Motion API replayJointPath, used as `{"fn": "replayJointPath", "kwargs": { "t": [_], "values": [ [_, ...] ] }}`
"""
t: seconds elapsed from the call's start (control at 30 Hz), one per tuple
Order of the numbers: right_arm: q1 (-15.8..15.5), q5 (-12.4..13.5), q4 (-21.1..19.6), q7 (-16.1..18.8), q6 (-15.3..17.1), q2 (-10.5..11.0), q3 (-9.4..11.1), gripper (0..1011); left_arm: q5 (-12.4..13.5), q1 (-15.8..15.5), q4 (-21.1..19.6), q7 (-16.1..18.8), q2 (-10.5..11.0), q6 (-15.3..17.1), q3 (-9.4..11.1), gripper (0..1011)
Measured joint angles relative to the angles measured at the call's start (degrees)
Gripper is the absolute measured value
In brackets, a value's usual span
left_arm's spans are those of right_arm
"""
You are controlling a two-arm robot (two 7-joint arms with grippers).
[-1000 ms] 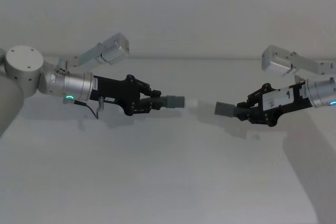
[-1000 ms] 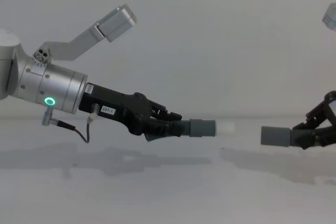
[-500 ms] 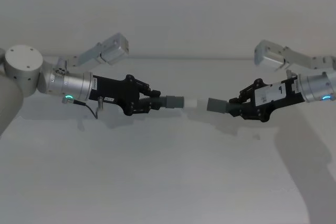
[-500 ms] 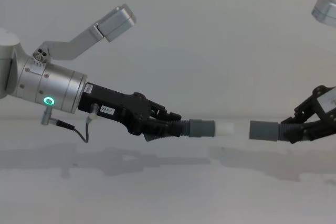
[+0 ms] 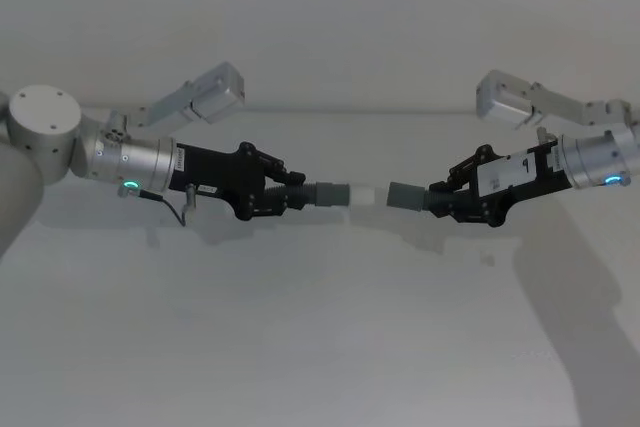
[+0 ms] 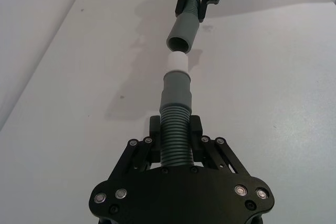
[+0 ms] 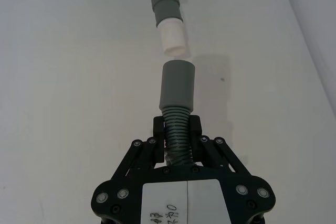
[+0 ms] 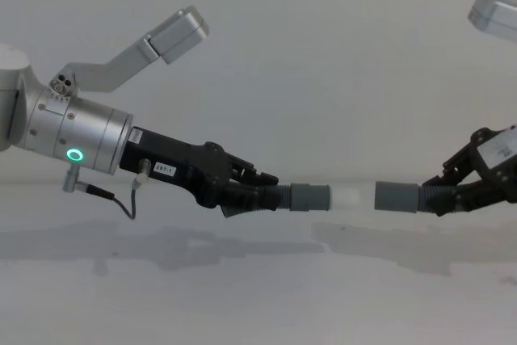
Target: Use both hands to pick up one end of the pipe from the table, align the ends, and insert them.
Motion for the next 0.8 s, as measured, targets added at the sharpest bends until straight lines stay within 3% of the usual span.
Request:
{"fn": "replayJointPath", "kwargs": {
  "t": [0.8],
  "values": [
    [2.0,-0.9,3.3,1.4,-0.5,-2.4,-1.3,262,0.0,0.0,0.0,0.0,0.0,0.0,0.0,310]
  ]
}}
